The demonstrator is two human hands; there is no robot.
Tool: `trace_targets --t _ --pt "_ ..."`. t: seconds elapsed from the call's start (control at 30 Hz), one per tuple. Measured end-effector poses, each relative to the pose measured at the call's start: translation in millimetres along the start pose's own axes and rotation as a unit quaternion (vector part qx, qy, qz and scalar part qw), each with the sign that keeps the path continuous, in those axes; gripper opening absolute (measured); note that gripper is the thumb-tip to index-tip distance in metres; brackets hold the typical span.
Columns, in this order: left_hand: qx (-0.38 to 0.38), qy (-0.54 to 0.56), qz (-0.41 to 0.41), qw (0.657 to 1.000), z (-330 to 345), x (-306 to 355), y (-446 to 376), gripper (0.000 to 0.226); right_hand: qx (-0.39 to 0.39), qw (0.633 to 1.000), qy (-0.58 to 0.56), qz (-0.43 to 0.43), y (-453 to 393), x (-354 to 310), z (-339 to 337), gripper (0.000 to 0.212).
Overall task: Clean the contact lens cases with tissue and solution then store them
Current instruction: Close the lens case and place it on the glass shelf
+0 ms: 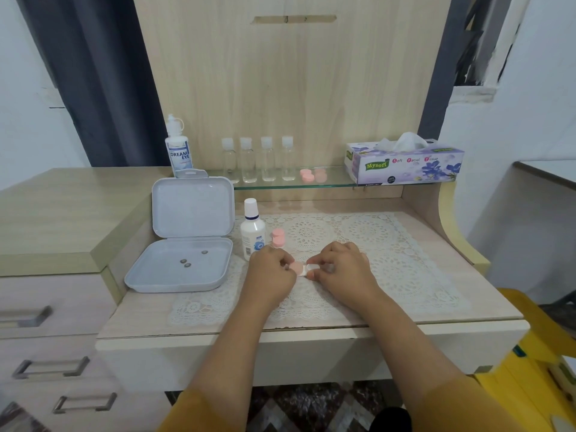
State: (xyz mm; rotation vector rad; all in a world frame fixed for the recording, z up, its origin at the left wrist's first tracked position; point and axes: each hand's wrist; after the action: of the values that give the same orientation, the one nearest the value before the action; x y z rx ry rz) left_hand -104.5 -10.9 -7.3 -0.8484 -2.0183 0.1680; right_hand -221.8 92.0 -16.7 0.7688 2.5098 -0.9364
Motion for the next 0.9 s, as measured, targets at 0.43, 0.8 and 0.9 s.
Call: trace_targets --t 0.43,0.8,0.9 --pt "0.008 0.021 -0.012 1.000 3.4 -2.7 0.8 0.027 0.001 1.000 0.008 -0.010 0.7 -0.5 -0.7 0.028" --pt "0.005 0.020 0.000 1.000 2.9 -2.4 0.6 0.024 -0.005 1.000 0.017 -0.015 2.2 -2.4 -3.2 0.027" --pt "0.011 0.016 0.008 1.000 1.4 0.0 1.6 0.011 -0.006 1.000 0.026 -0.016 3.0 -2.3 -3.0 0.027"
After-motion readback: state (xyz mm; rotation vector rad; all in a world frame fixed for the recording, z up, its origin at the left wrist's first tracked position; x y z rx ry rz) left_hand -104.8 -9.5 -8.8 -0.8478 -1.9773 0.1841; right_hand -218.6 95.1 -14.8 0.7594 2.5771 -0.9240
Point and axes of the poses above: each hand's wrist, its own y-axis away from the middle knuckle, its own z-axis out of the palm, x = y × z, and after that the axes turned 11 degrees about x, right-handed
